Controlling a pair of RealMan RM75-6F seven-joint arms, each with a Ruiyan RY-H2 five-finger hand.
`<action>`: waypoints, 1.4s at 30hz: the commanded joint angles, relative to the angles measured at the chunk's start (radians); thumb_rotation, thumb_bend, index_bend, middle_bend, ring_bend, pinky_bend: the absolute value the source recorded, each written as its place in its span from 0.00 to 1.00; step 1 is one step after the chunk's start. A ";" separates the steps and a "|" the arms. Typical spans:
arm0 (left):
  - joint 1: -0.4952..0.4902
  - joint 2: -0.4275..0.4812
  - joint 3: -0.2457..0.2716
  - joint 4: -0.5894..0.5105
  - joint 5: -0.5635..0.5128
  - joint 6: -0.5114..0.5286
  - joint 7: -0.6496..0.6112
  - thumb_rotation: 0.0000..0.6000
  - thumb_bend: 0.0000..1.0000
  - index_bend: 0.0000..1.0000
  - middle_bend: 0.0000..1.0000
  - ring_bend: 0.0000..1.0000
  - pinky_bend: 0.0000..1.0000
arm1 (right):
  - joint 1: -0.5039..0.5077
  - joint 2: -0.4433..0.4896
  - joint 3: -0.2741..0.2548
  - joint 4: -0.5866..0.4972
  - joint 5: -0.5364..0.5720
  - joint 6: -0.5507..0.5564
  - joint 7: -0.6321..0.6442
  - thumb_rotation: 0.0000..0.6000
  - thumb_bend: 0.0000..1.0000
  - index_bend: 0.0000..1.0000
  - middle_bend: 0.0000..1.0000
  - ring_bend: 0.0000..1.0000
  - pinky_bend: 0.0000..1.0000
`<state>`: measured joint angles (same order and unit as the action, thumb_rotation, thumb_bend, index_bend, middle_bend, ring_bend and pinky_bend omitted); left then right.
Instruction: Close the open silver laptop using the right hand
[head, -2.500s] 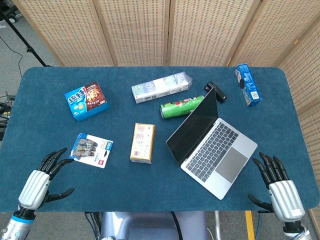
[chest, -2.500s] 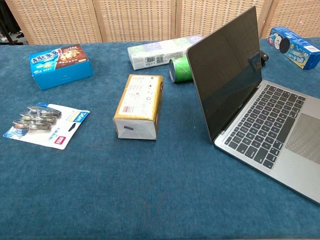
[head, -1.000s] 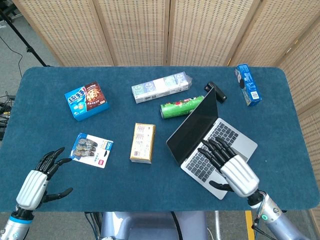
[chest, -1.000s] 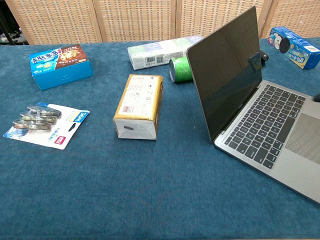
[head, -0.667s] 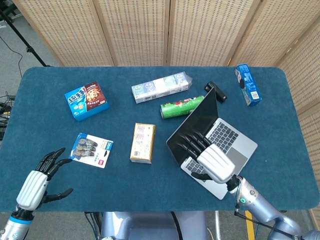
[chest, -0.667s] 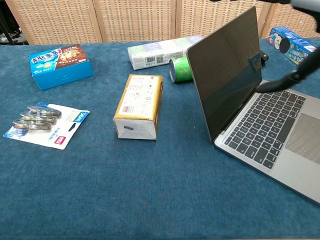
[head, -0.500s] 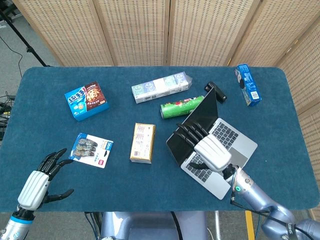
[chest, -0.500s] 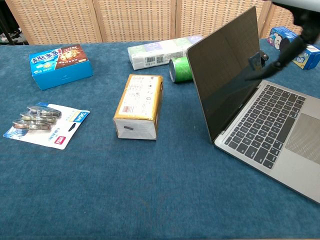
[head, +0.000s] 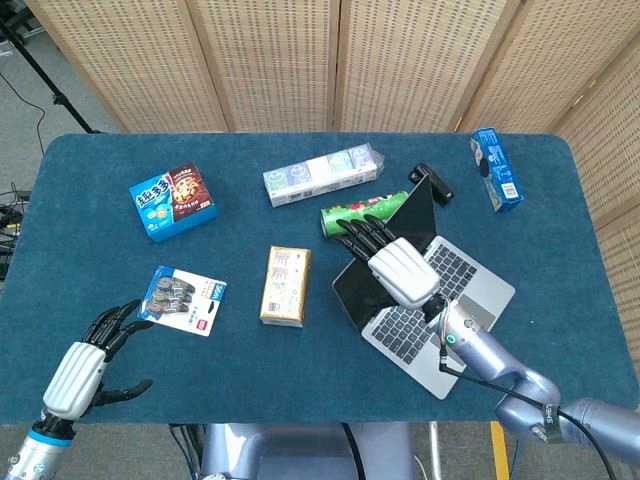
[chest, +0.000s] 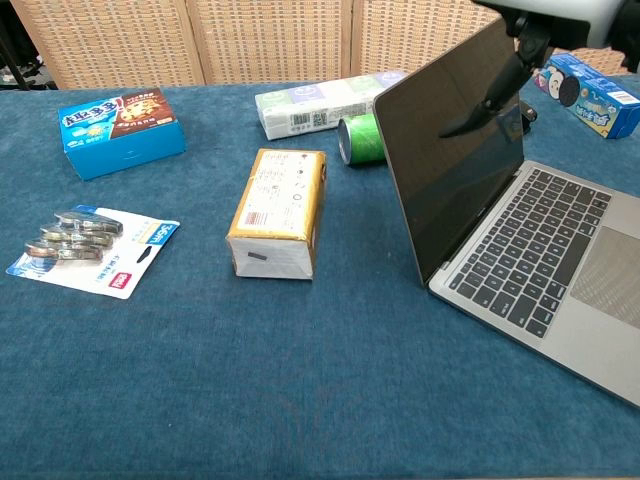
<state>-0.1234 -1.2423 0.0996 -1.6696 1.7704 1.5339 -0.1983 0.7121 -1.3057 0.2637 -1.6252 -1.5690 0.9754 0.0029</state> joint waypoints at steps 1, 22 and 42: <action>0.000 0.001 0.002 0.000 0.003 0.002 -0.003 1.00 0.13 0.25 0.09 0.13 0.10 | 0.008 -0.008 -0.010 -0.001 0.004 0.002 0.000 1.00 0.13 0.08 0.01 0.00 0.00; -0.005 0.003 0.016 -0.003 0.020 -0.005 -0.004 1.00 0.13 0.25 0.09 0.13 0.10 | 0.100 -0.079 -0.044 0.078 0.022 -0.030 0.002 1.00 0.13 0.16 0.09 0.06 0.00; -0.010 0.003 0.031 -0.007 0.037 -0.013 -0.004 1.00 0.13 0.25 0.09 0.14 0.10 | 0.113 -0.093 -0.072 0.119 0.026 0.008 0.020 1.00 0.13 0.33 0.28 0.30 0.07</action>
<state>-0.1337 -1.2398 0.1302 -1.6762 1.8077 1.5211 -0.2020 0.8248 -1.3995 0.1924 -1.5062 -1.5426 0.9830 0.0224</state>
